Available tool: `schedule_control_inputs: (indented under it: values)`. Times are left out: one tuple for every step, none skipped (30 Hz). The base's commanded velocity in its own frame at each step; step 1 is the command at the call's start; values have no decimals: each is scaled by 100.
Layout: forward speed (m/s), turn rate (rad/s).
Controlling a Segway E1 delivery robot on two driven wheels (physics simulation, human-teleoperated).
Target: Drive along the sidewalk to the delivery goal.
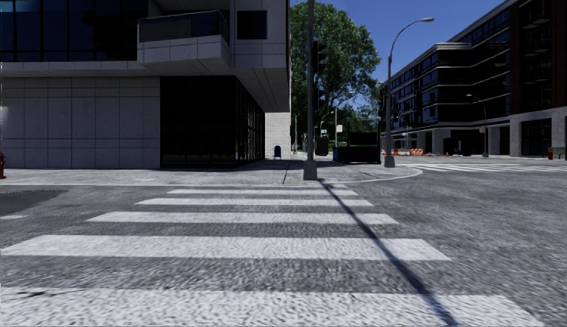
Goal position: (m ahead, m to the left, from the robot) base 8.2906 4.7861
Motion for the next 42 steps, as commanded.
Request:
schedule_control_inputs:
  values:
    - [181, 79]
    - [181, 79]
    - [181, 32]
    - [181, 11]
    - [181, 1]
    - [181, 0]
    - [181, 0]
    - [181, 0]
    - [181, 0]
    - [181, 0]
    - [181, 0]
    - [181, 0]
    - [181, 0]
    - [181, 0]
    - [181, 0]
    - [181, 0]
    - [181, 0]
    - [181, 0]
    - [181, 0]
    - [181, 0]
    - [181, 0]
    - [181, 0]
    - [181, 0]
    - [181, 0]
    - [181, 0]
    - [181, 0]
    - [181, 0]
    - [181, 0]
    - [181, 0]
    - [181, 0]
    - [181, 0]
    - [181, 0]
    - [181, 0]
    - [181, 0]
    - [181, 0]
    - [181, 0]
    - [181, 0]
    - [181, 0]
    - [181, 0]
    - [181, 0]
    - [181, 0]
    - [181, 0]
